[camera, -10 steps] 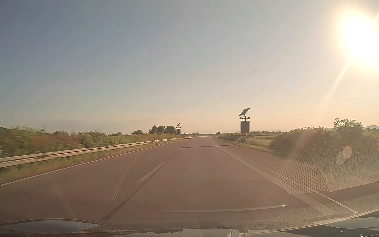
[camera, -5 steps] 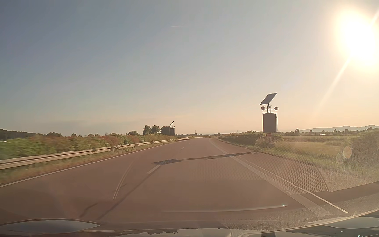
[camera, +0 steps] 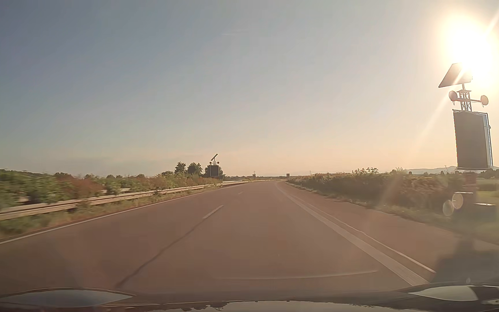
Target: Follow the waypoints while adhering to traffic rules and regulations
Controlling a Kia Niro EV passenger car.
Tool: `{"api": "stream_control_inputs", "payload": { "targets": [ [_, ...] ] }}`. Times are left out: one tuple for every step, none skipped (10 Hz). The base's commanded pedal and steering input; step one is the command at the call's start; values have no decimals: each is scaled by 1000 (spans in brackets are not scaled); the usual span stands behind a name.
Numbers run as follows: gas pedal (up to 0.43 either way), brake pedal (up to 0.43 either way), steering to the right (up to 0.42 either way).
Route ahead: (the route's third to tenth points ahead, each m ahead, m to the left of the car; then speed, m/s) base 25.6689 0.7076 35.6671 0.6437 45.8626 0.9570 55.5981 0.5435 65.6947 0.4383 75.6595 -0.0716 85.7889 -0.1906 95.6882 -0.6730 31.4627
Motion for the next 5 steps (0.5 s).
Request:
{"api": "stream_control_inputs", "payload": {
  "targets": [
    [248, 0, 3],
    [248, 0, 4],
    [248, 0, 4],
    [248, 0, 4],
    [248, 0, 4]
  ]
}}
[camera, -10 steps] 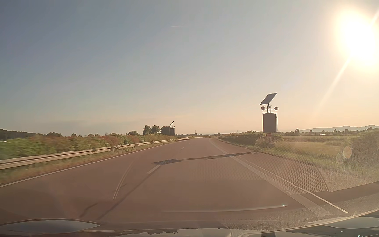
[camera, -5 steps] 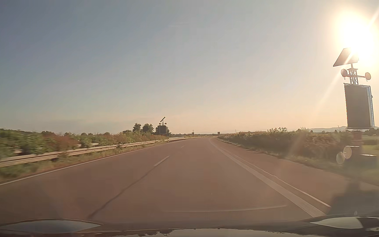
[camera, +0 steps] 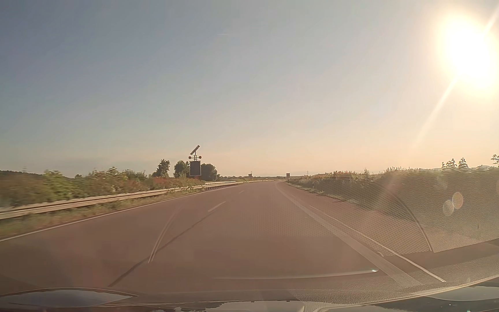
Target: Follow the waypoints while adhering to traffic rules and regulations
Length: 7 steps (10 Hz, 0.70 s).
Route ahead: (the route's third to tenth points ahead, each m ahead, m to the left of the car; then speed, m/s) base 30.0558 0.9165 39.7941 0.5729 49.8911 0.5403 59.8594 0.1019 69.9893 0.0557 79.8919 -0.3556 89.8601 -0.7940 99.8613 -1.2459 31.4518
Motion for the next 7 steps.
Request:
{"api": "stream_control_inputs", "payload": {
  "targets": [
    [248, 0, 4],
    [248, 0, 4],
    [248, 0, 4],
    [248, 0, 4],
    [248, 0, 4],
    [248, 0, 4],
    [248, 0, 4]
  ]
}}
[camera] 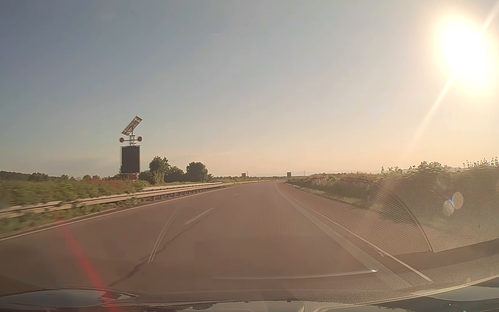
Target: Follow the waypoints while adhering to traffic rules and regulations
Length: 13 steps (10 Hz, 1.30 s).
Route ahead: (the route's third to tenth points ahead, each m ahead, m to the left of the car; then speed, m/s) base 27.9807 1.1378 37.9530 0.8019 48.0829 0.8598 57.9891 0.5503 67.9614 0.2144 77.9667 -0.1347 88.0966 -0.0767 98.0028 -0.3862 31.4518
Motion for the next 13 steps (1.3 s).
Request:
{"api": "stream_control_inputs", "payload": {
  "targets": [
    [248, 0, 3],
    [248, 0, 3],
    [248, 0, 3],
    [248, 0, 3],
    [248, 0, 3],
    [248, 0, 3],
    [248, 0, 3],
    [248, 0, 3],
    [248, 0, 3],
    [248, 0, 3],
    [248, 0, 3],
    [248, 0, 3],
    [248, 0, 3]
  ]
}}
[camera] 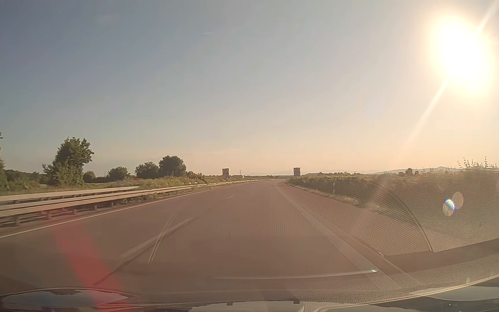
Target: Follow the waypoints while adhering to traffic rules and regulations
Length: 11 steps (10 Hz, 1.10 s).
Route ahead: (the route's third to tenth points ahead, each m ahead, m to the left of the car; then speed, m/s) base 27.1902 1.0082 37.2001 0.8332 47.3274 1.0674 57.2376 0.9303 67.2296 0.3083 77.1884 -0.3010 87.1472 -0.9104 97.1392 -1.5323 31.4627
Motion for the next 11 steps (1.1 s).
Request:
{"api": "stream_control_inputs", "payload": {
  "targets": [
    [248, 0, 3],
    [248, 0, 4],
    [248, 0, 4],
    [248, 0, 4],
    [248, 0, 4],
    [248, 0, 5],
    [248, 0, 6],
    [248, 0, 5],
    [248, 0, 5],
    [248, 0, 4],
    [248, 0, 4]
  ]
}}
